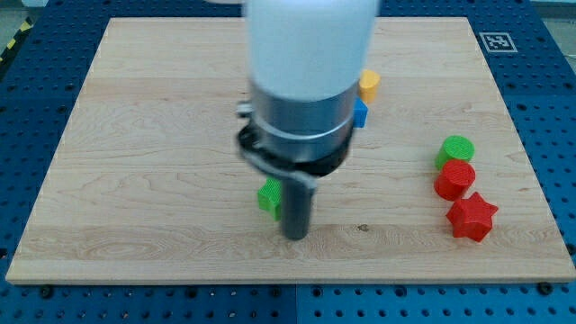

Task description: Slide green star towards green circle

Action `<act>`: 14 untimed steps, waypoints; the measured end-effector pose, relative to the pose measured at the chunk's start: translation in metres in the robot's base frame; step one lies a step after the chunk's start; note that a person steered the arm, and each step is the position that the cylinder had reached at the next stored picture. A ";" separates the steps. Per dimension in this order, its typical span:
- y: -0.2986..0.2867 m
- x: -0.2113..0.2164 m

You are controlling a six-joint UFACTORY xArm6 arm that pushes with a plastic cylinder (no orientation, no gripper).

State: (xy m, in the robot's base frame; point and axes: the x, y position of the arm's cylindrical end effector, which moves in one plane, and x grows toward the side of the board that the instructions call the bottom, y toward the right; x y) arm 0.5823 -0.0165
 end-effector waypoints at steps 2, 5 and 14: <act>-0.055 0.002; -0.034 -0.021; 0.010 -0.051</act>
State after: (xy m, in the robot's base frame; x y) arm 0.5313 -0.0068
